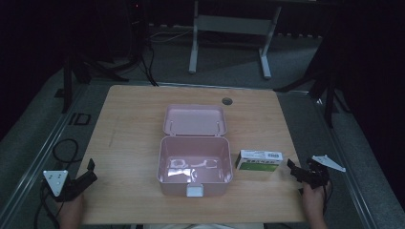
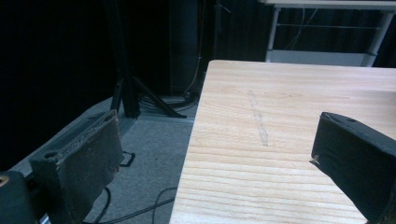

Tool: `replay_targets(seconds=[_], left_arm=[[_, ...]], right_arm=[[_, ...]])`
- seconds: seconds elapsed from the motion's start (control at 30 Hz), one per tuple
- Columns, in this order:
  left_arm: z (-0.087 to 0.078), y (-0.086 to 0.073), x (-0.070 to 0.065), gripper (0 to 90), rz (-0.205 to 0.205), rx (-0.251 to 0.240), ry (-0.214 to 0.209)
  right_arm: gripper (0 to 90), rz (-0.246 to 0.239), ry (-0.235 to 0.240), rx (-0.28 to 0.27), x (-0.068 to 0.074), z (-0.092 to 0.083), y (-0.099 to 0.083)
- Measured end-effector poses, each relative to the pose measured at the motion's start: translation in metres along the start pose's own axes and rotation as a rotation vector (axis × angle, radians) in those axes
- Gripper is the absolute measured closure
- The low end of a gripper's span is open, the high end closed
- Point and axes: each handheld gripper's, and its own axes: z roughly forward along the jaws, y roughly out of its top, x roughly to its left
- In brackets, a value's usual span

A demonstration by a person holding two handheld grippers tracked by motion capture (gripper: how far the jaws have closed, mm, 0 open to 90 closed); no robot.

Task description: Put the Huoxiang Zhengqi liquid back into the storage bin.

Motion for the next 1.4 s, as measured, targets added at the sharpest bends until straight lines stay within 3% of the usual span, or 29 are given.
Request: replay_targets(seconds=[0.23, 0.37, 0.4, 0.6, 0.83, 1.13, 1.2, 1.4], left_arm=[[0.001, 0.000, 0.001, 2.1, -0.006, 0.001, -0.003], [0.001, 0.000, 0.000, 2.1, 0.008, 0.011, -0.006], [0.001, 0.000, -0.001, 2.1, 0.010, 0.011, -0.005], [0.002, 0.000, 0.000, 2.1, 0.005, 0.015, -0.010], [0.002, 0.001, 0.000, 2.1, 0.008, 0.019, -0.013], [0.002, 0.001, 0.001, 2.1, 0.000, 0.022, -0.025], [0.002, 0.001, 0.001, 2.1, 0.000, 0.022, -0.026], [0.002, 0.001, 0.001, 2.1, 0.000, 0.021, -0.031]], right_arm=[[13.2, 0.000, 0.032, 0.044, 0.000, 0.003, 0.001], [13.1, -0.036, 0.049, 0.062, 0.003, 0.004, 0.001], [13.1, -0.053, 0.078, 0.074, 0.004, 0.005, 0.001], [12.5, -0.111, 0.155, 0.184, 0.005, 0.008, 0.003], [10.6, -0.179, 0.272, 0.231, 0.009, 0.003, 0.004], [10.8, -0.260, 0.303, 0.292, 0.008, -0.005, 0.011], [10.8, -0.305, 0.323, 0.332, 0.011, -0.007, 0.014], [11.3, -0.362, 0.363, 0.403, 0.017, -0.007, 0.015]])
